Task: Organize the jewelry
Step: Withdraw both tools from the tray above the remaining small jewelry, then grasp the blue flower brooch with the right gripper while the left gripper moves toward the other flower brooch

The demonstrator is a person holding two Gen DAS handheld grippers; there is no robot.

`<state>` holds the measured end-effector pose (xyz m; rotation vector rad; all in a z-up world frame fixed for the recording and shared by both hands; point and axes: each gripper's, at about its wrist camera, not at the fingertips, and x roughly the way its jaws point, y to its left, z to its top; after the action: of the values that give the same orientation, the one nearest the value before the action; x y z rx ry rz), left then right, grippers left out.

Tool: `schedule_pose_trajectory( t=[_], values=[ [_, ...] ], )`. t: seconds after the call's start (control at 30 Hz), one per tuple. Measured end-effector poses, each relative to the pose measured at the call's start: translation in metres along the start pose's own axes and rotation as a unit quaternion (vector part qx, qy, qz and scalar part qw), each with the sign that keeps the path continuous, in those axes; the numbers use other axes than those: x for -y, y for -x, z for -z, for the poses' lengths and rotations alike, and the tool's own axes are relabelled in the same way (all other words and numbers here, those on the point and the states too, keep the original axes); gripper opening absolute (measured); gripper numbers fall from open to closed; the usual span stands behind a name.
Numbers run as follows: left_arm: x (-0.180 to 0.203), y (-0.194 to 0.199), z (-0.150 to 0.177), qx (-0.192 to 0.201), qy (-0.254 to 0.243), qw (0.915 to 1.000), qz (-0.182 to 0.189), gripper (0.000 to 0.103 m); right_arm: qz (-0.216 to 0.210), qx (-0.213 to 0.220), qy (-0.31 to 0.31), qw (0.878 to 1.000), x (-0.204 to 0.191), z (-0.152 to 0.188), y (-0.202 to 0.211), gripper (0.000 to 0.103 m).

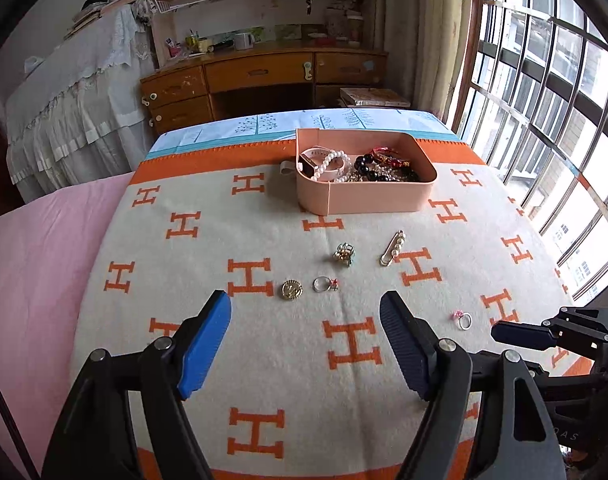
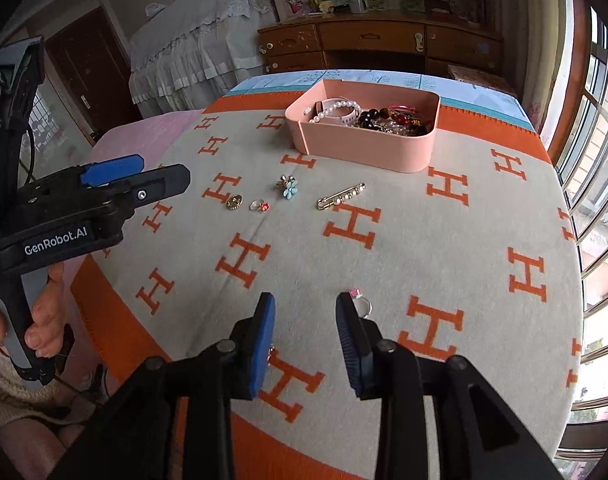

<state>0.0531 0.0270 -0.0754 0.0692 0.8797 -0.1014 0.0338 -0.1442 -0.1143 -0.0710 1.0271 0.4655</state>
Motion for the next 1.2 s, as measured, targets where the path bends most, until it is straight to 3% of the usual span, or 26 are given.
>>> schedule_pose_trajectory(
  t=[0.23,0.47,0.73,0.8,0.83,1.2],
  values=[
    [-0.010,-0.012,0.039,-0.035,0.016,0.9993,0.003,0.075,-0.009,-0.031,0.020,0.999,-0.020,0.026,-0.014,0.032],
    [-0.019,-0.016,0.054,-0.046,0.034,0.9983,0.010,0.075,0.023,-0.031,0.063,0.997,-0.044,0.031,-0.026,0.032],
    [-0.021,-0.016,0.056,-0.045,0.040,0.9980,0.017,0.075,0.080,-0.009,0.091,0.993,-0.056,0.036,-0.038,0.032],
    [-0.021,-0.018,0.056,-0.047,0.043,0.9978,0.019,0.075,0.079,-0.002,0.090,0.993,-0.056,0.037,-0.038,0.029],
    [-0.022,-0.019,0.056,-0.048,0.044,0.9977,0.020,0.075,0.078,0.001,0.087,0.993,-0.054,0.038,-0.037,0.021],
    [-0.026,-0.035,0.019,-0.026,0.039,0.9984,0.033,0.075,0.048,0.039,0.021,0.998,-0.022,0.020,-0.023,0.020]
  ],
)
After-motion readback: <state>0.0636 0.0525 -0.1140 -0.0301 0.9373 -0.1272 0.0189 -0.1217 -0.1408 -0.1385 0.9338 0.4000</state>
